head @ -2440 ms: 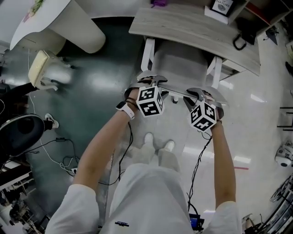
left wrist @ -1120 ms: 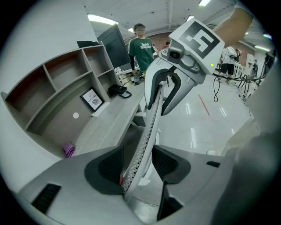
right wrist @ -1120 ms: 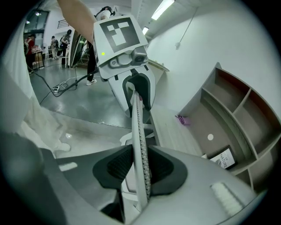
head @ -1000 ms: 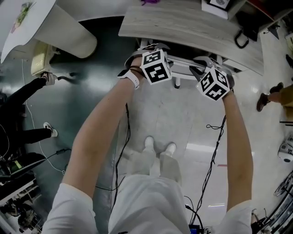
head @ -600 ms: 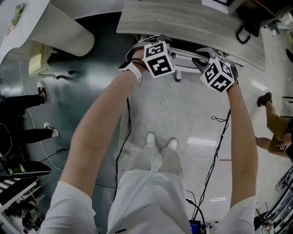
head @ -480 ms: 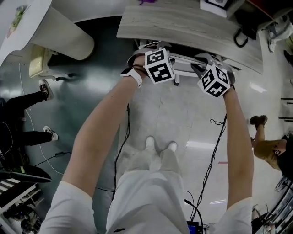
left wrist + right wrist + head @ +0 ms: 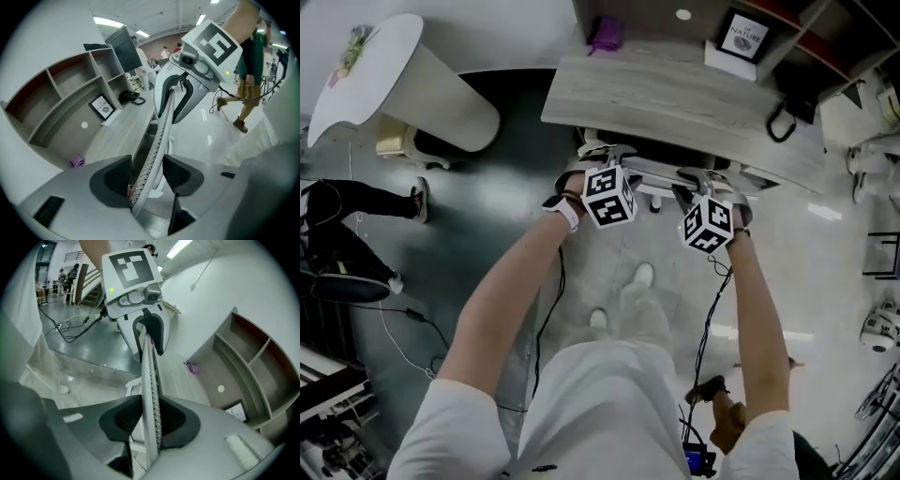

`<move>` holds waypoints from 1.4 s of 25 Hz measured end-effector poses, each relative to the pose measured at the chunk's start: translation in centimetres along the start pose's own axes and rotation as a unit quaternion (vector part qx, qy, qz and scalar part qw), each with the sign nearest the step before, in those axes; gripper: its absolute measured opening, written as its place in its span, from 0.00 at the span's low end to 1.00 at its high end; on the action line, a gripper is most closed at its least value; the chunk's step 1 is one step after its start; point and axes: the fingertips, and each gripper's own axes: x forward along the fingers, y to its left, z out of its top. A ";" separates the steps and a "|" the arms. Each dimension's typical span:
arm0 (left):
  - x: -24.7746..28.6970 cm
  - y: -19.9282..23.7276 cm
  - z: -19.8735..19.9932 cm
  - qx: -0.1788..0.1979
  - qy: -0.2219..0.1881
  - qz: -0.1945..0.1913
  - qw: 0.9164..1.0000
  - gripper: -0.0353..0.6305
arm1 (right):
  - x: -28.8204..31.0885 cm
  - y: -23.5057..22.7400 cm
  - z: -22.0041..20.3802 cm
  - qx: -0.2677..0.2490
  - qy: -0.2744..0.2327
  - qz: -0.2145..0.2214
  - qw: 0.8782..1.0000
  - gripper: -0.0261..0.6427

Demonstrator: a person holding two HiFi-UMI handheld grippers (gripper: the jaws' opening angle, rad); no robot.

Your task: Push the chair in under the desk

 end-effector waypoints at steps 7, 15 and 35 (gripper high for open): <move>-0.1 0.3 0.0 -0.023 -0.005 -0.008 1.000 0.39 | -1.9 -0.6 1.4 0.052 -0.059 0.000 0.997 0.31; -8.3 -1.2 4.7 -0.223 -0.150 0.121 0.955 0.42 | -8.8 -1.7 3.5 0.118 -0.156 -0.037 0.980 0.32; -22.8 -5.4 10.3 -0.415 -0.288 0.134 0.853 0.06 | -26.2 -0.9 6.6 0.379 -0.287 -0.177 0.862 0.11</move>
